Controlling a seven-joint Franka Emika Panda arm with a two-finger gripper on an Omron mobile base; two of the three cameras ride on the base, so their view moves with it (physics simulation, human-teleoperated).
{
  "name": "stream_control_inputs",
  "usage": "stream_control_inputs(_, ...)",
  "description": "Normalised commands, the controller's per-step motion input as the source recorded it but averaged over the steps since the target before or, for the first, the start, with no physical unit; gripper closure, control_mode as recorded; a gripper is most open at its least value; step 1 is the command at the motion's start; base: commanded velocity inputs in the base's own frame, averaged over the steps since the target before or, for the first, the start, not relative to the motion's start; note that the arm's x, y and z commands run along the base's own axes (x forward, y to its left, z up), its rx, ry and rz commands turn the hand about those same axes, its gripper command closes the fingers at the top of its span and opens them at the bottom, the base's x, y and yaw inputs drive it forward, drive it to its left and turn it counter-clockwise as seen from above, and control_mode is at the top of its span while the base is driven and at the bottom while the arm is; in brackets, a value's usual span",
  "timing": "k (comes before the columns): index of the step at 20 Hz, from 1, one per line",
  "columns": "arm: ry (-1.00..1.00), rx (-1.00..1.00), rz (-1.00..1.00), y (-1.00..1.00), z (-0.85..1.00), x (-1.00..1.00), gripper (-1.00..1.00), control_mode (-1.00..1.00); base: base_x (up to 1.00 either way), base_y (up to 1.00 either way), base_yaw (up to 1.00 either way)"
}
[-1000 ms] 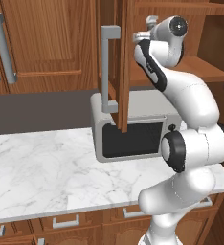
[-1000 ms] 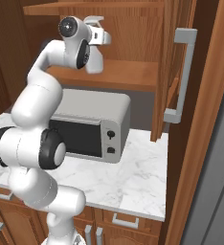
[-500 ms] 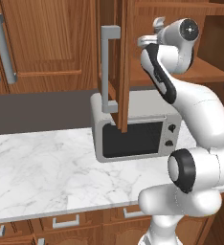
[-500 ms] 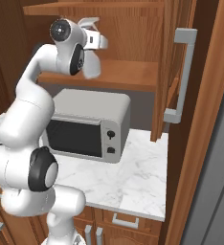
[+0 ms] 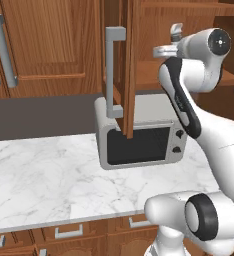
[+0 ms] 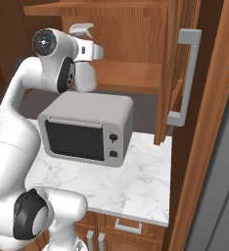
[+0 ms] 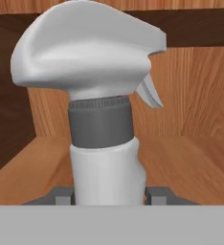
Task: Move the cutting board and knife to the sink. Then move spray from the cabinet to the counter.
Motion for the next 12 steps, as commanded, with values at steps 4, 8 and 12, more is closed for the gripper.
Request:
stream_control_inputs(4,0.00,0.00,0.00,-0.05,0.00,-0.84,1.00,-1.00,0.00,0.00,0.00)
stream_control_inputs(8,0.00,0.00,0.00,-0.11,0.00,-0.87,1.00,-1.00,0.00,0.00,0.00)
stream_control_inputs(12,0.00,0.00,0.00,-0.12,0.00,-0.85,1.00,-1.00,0.00,0.00,0.00)
